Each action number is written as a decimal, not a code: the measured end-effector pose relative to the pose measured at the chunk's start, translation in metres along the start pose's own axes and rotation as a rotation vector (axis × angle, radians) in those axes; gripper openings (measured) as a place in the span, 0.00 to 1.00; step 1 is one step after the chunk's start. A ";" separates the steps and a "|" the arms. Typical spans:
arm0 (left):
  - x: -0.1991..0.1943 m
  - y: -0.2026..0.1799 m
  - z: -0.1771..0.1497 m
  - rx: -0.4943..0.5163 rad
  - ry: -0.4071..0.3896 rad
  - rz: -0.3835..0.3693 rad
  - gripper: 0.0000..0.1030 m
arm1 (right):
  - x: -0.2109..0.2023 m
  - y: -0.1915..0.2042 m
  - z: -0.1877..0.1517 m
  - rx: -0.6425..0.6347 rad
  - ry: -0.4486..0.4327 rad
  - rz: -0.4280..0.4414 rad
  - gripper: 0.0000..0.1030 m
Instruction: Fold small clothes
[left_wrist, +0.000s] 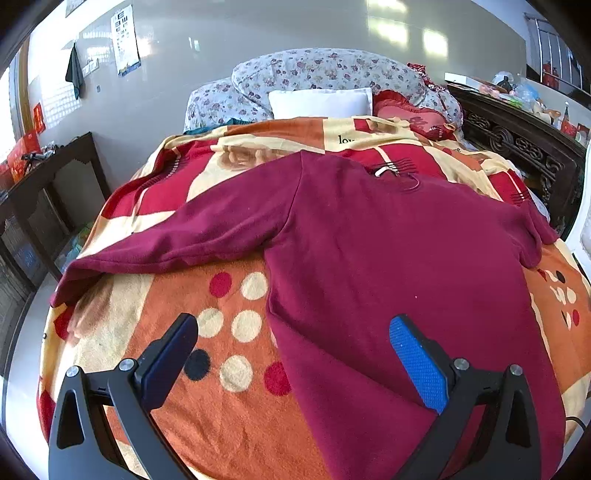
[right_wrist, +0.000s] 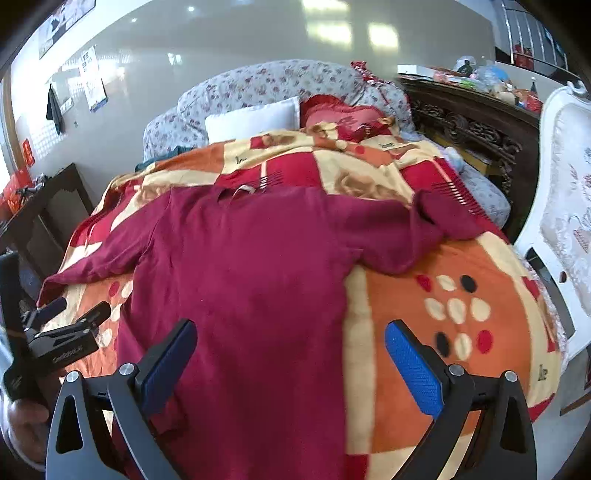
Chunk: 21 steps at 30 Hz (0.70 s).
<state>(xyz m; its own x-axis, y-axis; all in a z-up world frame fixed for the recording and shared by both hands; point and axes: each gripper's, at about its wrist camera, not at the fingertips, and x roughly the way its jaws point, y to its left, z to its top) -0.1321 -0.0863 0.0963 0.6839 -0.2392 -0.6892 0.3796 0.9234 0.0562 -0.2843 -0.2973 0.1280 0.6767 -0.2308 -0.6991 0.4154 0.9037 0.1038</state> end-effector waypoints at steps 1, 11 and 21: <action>0.000 -0.001 -0.001 0.001 -0.001 0.001 1.00 | 0.005 0.002 0.001 -0.004 0.004 -0.005 1.00; 0.008 -0.009 0.003 0.001 0.006 -0.025 1.00 | 0.045 0.021 0.007 -0.011 0.033 -0.056 1.00; 0.018 -0.017 0.006 -0.012 0.018 -0.037 1.00 | 0.064 0.026 0.018 -0.002 0.046 -0.073 1.00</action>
<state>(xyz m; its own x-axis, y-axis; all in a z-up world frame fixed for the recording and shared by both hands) -0.1219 -0.1079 0.0870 0.6582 -0.2681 -0.7035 0.3970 0.9176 0.0218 -0.2198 -0.2950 0.0986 0.6157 -0.2795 -0.7367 0.4616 0.8857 0.0499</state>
